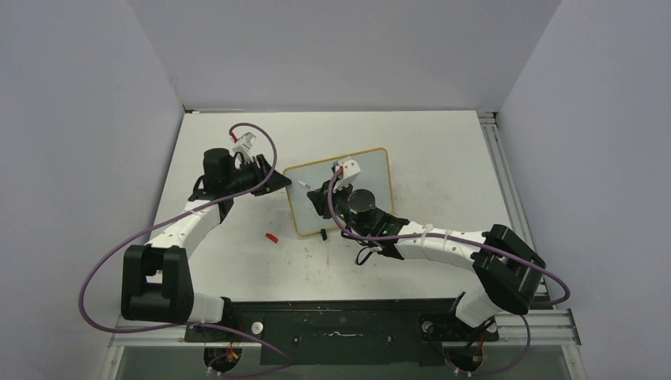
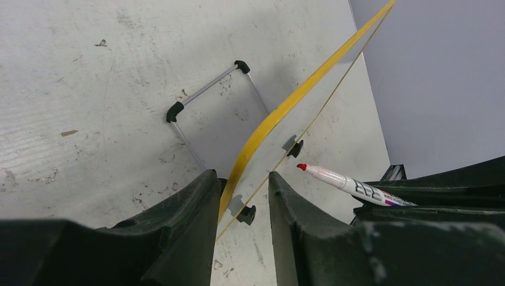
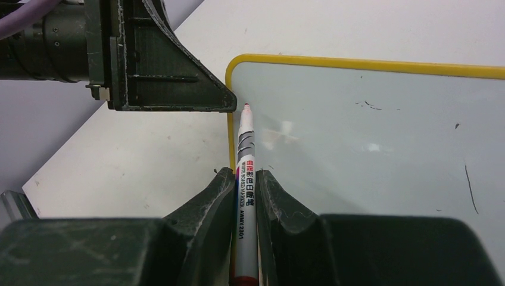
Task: Write a sentence on the whiteboard
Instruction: Hold the whiteboard on the whiteboard stand.
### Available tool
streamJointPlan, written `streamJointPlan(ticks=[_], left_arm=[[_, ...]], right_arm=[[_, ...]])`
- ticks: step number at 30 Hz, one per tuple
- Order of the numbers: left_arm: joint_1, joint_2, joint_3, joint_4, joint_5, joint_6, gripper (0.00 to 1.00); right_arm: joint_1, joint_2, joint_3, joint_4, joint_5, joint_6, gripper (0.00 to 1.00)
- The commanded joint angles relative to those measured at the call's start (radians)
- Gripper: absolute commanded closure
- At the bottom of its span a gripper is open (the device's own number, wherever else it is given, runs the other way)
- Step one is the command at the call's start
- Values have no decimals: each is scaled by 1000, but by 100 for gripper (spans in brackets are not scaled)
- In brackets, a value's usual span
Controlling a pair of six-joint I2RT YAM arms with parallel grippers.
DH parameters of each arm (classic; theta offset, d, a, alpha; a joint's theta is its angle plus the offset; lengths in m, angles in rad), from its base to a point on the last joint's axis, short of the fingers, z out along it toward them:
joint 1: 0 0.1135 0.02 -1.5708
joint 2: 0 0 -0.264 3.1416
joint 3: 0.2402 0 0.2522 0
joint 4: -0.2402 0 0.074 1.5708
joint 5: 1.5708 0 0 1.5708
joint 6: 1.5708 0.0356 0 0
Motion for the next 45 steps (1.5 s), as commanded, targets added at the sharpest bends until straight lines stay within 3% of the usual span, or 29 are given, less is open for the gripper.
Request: streamJointPlan(ticks=[1, 45], left_arm=[[1, 6, 43, 14, -16, 26, 67], [-27, 29, 54, -14, -14, 78, 97]], right_arm=[[-13, 19, 54, 79, -7, -10, 95], [-52, 138, 120, 135, -63, 0, 95]])
